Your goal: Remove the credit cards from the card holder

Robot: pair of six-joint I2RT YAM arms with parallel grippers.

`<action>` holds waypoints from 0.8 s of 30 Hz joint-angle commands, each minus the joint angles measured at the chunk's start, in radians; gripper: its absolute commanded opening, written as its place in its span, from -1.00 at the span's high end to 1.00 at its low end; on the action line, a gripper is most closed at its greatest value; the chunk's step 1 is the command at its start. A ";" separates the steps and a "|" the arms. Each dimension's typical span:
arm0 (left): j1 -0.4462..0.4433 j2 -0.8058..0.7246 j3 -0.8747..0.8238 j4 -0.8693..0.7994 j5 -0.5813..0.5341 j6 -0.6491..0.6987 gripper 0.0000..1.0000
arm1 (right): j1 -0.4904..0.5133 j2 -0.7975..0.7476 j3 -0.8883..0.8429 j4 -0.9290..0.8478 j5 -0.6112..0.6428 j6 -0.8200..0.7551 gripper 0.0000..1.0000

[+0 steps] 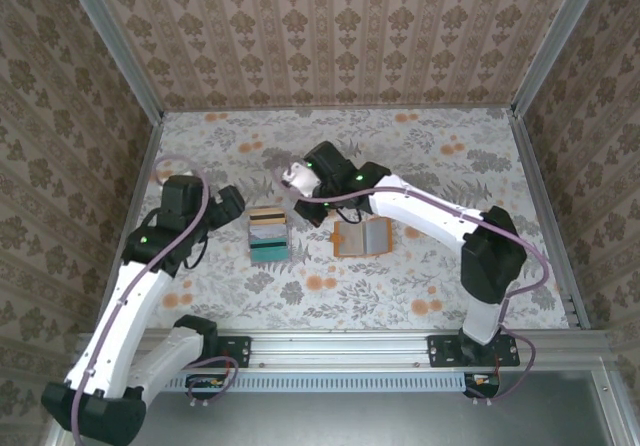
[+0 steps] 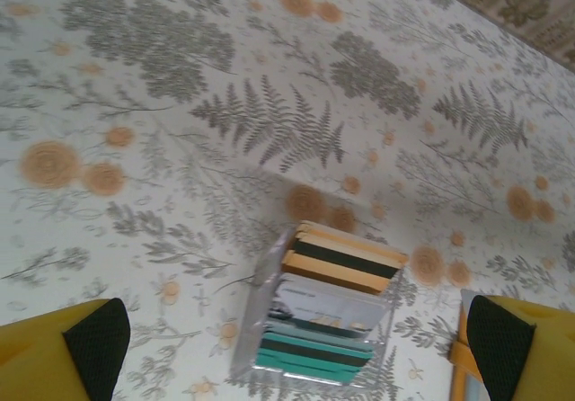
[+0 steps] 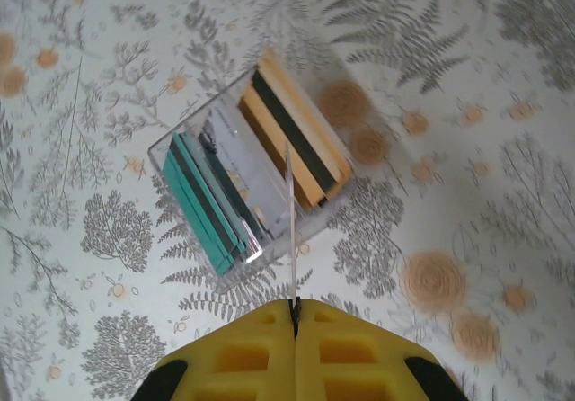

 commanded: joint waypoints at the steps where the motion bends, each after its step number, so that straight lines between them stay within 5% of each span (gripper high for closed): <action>1: 0.029 -0.055 -0.018 -0.109 -0.089 -0.025 -1.00 | 0.042 0.072 0.102 -0.075 0.061 -0.197 1.00; 14: 0.111 -0.190 -0.052 -0.211 -0.144 -0.028 -1.00 | 0.125 0.242 0.275 -0.117 0.148 -0.415 1.00; 24: 0.127 -0.212 -0.067 -0.230 -0.129 -0.030 -1.00 | 0.142 0.302 0.303 -0.114 0.119 -0.408 1.00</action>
